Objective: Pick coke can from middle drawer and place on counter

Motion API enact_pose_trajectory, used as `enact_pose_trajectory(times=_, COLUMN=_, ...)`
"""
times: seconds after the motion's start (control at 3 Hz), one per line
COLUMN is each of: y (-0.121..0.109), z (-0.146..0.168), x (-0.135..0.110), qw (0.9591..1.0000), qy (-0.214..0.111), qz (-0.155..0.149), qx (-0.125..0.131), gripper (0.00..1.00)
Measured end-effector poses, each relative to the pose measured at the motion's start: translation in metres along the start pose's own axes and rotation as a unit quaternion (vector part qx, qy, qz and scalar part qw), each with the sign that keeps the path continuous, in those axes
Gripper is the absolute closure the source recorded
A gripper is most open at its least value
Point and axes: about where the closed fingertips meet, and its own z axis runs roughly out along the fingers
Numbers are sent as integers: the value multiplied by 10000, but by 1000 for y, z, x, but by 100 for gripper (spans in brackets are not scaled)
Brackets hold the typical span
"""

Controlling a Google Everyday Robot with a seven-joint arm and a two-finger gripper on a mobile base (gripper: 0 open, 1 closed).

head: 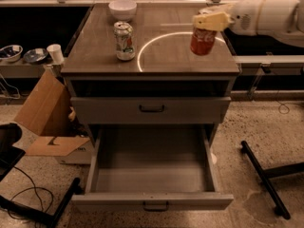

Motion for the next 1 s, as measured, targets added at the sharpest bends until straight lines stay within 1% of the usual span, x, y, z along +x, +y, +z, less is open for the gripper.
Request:
enact_pose_trajectory(times=0.33, y=-17, z=61, x=-7, qw=9998, qy=107, qz=104, qx=124, gripper=100)
enact_pose_trajectory(times=0.67, y=-28, z=120, x=23, qw=9983, qy=547, qz=10, qx=211, gripper=100)
enact_pose_trajectory(times=1.0, y=-36, z=141, x=48, qw=9973, qy=679, qz=9, qx=281, gripper=100)
